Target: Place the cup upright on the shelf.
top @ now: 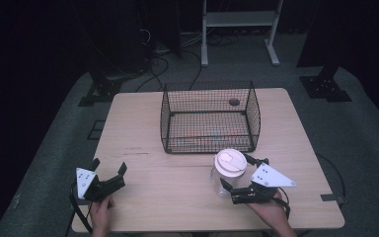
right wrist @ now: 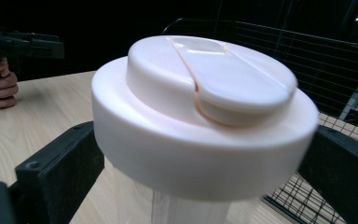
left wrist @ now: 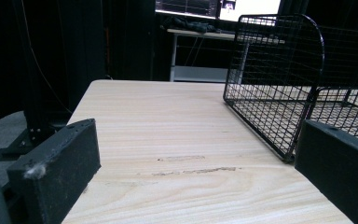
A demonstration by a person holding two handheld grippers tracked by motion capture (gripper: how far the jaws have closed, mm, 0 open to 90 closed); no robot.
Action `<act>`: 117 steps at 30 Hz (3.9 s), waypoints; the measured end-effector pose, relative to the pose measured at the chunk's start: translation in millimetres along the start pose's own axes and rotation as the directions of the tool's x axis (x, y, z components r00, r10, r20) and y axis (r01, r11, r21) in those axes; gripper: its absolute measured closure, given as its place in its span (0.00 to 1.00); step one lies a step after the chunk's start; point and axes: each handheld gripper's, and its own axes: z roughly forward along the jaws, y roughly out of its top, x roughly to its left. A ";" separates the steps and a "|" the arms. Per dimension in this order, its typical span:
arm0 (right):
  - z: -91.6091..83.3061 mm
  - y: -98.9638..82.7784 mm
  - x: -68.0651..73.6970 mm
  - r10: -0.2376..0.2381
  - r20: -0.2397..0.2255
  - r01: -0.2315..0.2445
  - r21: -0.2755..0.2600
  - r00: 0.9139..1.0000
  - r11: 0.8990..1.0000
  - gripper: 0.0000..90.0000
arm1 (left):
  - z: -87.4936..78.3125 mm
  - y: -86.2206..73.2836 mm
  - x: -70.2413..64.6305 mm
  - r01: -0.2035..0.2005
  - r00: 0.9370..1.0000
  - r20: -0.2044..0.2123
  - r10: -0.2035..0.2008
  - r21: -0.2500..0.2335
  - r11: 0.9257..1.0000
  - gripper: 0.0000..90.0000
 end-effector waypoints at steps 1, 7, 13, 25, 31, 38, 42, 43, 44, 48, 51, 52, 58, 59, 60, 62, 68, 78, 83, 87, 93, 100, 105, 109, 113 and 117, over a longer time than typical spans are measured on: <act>1.3 0.5 0.7 -0.005 0.003 0.005 -0.001 1.000 1.000 0.01 | 0.0 0.0 0.0 0.001 1.000 0.000 -0.001 0.000 1.000 0.00; 6.7 3.1 1.7 -0.011 0.010 0.011 -0.012 1.000 1.000 0.01 | -0.2 0.0 0.3 0.002 1.000 0.000 -0.002 0.000 1.000 0.00; 8.9 4.6 1.6 -0.016 0.010 0.016 -0.016 1.000 1.000 0.02 | -0.2 0.0 0.4 0.003 1.000 0.002 -0.003 0.000 1.000 0.00; 8.9 5.5 0.0 -0.023 -0.009 0.023 -0.018 1.000 1.000 0.05 | -0.2 0.0 0.7 0.005 1.000 0.002 -0.005 0.000 1.000 0.00; 9.6 10.3 -1.1 -0.029 0.005 0.029 -0.007 1.000 1.000 0.05 | -0.3 0.0 0.9 0.008 1.000 0.001 -0.008 0.000 1.000 0.00; 10.3 24.2 -5.5 -0.035 -0.006 0.035 -0.018 0.999 0.999 0.05 | -0.6 -0.1 0.6 0.003 1.000 0.006 -0.003 -0.004 1.000 0.00; 11.3 33.3 -9.5 -0.028 -0.020 0.027 -0.027 0.999 0.999 0.05 | -0.6 -0.1 0.6 0.004 1.000 0.004 -0.004 -0.003 1.000 0.00; 11.6 35.6 -10.9 -0.021 -0.028 0.020 -0.032 0.999 0.999 0.05 | -0.5 -0.1 0.6 0.004 1.000 0.004 -0.004 -0.002 1.000 0.00; 11.9 37.9 -12.3 -0.014 -0.037 0.012 -0.036 0.999 0.999 0.05 | -0.5 -0.1 0.6 0.004 1.000 0.005 -0.004 -0.001 1.000 0.00; 13.2 46.3 -16.1 -0.025 -0.035 0.024 -0.037 0.999 0.999 0.05 | -0.5 -0.1 0.5 0.004 1.000 0.004 -0.004 -0.002 1.000 0.00; 14.1 50.8 -18.3 -0.028 -0.029 0.027 -0.039 0.999 0.999 0.05 | -0.6 -0.1 0.3 0.002 1.000 0.004 -0.002 -0.001 1.000 0.00; 14.4 52.1 -18.9 -0.030 -0.027 0.029 -0.038 0.999 0.999 0.05 | -0.6 -0.2 0.2 0.002 1.000 0.004 -0.002 -0.001 1.000 0.00; 16.1 59.7 -20.0 -0.048 -0.020 0.047 -0.034 0.999 0.998 0.05 | -0.7 -0.2 0.2 0.002 1.000 0.004 -0.002 -0.001 1.000 0.00; 16.5 61.4 -20.4 -0.052 -0.019 0.052 -0.034 0.998 0.998 0.05 | -0.7 -0.2 0.2 0.002 1.000 0.004 -0.002 -0.001 1.000 0.00; 16.9 63.3 -20.7 -0.051 -0.020 0.050 -0.035 0.998 0.998 0.05 | -0.6 -0.2 0.2 0.002 1.000 0.004 -0.002 -0.001 1.000 0.00; 17.8 67.1 -22.5 -0.048 -0.022 0.047 -0.038 0.999 0.998 0.05 | -0.6 -0.2 0.2 0.003 1.000 0.005 -0.003 0.000 1.000 0.00; 21.5 80.7 -28.0 -0.057 -0.013 0.056 -0.040 0.998 0.998 0.05 | -0.4 -0.2 0.2 0.004 1.000 0.004 -0.004 0.000 1.000 0.00; 27.2 105.4 -35.3 -0.087 -0.001 0.087 -0.046 0.996 0.995 0.05 | -0.3 -0.2 0.4 0.005 1.000 0.005 -0.005 -0.001 1.000 0.00; 30.5 116.3 -38.3 -0.097 0.004 0.097 -0.051 0.995 0.994 0.05 | -0.4 -0.2 0.6 0.006 1.000 0.006 -0.006 -0.002 1.000 0.00; 34.2 123.9 -38.9 -0.114 0.006 0.114 -0.054 0.993 0.992 0.05 | -0.3 -0.2 0.7 0.007 1.000 0.007 -0.007 -0.002 1.000 0.00; 41.2 136.8 -42.6 -0.113 0.003 0.113 -0.067 0.994 0.991 0.05 | -0.4 -0.1 1.0 0.008 1.000 0.008 -0.008 -0.002 1.000 0.00; 51.5 147.5 -50.6 -0.104 0.008 0.104 -0.078 0.995 0.991 0.05 | -0.8 -0.2 1.0 0.008 1.000 0.007 -0.008 -0.008 1.000 0.00; 58.5 154.6 -54.4 -0.114 0.017 0.115 -0.073 0.993 0.991 0.05 | -0.8 -0.2 1.1 0.009 1.000 0.008 -0.008 -0.008 1.000 0.00; 64.7 160.1 -58.3 -0.125 0.032 0.127 -0.071 0.992 0.989 0.05 | -0.8 -0.2 1.3 0.011 1.000 0.008 -0.011 -0.008 1.000 0.00; 71.9 165.3 -64.0 -0.127 0.042 0.129 -0.066 0.991 0.989 0.05 | -1.0 -0.1 1.5 0.012 1.000 0.010 -0.012 -0.006 1.000 0.00; 77.1 168.7 -68.2 -0.128 0.049 0.131 -0.072 0.991 0.989 0.05 | -0.9 -0.2 2.0 0.017 1.000 0.010 -0.017 -0.010 1.000 0.00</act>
